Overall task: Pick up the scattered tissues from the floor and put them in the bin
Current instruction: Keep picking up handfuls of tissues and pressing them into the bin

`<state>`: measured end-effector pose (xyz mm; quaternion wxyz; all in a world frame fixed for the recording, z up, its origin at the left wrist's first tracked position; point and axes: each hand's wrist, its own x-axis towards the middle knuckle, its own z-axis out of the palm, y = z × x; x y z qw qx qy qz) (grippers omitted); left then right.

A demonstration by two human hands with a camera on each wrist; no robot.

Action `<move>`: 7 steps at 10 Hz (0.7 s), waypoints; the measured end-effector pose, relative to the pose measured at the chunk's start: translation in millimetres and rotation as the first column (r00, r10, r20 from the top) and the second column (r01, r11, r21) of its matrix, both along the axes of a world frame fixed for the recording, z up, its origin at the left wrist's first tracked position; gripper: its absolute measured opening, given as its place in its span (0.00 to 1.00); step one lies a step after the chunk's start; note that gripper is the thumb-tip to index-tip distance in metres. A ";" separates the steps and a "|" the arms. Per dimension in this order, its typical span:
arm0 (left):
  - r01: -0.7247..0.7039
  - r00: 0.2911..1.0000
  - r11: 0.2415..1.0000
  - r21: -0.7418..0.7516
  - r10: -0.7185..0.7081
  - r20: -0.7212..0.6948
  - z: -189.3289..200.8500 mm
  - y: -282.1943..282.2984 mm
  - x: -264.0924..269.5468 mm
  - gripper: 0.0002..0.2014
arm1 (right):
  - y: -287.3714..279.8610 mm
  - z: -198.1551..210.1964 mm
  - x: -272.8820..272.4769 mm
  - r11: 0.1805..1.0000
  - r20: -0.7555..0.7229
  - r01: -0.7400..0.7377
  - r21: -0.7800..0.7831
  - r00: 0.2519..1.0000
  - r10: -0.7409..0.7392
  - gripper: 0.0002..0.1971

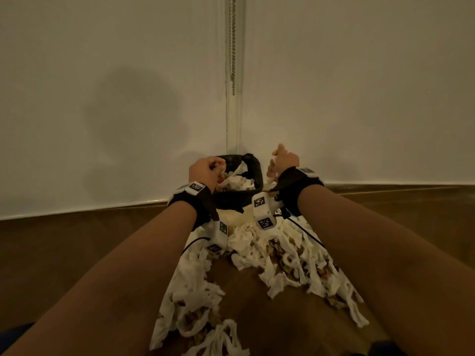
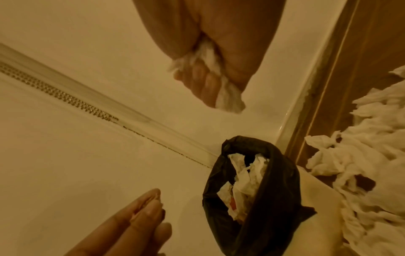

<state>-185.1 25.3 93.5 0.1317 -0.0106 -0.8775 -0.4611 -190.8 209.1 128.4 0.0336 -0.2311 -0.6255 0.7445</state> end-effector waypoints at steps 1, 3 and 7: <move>-0.030 0.995 0.999 0.019 0.028 0.096 -11.8 -3.4 -14.5 0.11 | -7.1 -8.6 -14.1 0.981 0.100 -0.166 0.097 0.983 0.156 0.15; -0.021 0.972 0.994 0.103 -0.004 0.235 -53.2 -2.4 -43.4 0.13 | -13.7 -45.8 -40.1 0.958 0.172 -0.273 0.087 0.952 0.255 0.22; -0.019 0.952 0.956 0.292 -0.073 0.299 -78.6 0.8 -74.7 0.20 | -25.9 -79.1 -67.5 0.956 0.169 -0.264 -0.128 0.944 0.284 0.29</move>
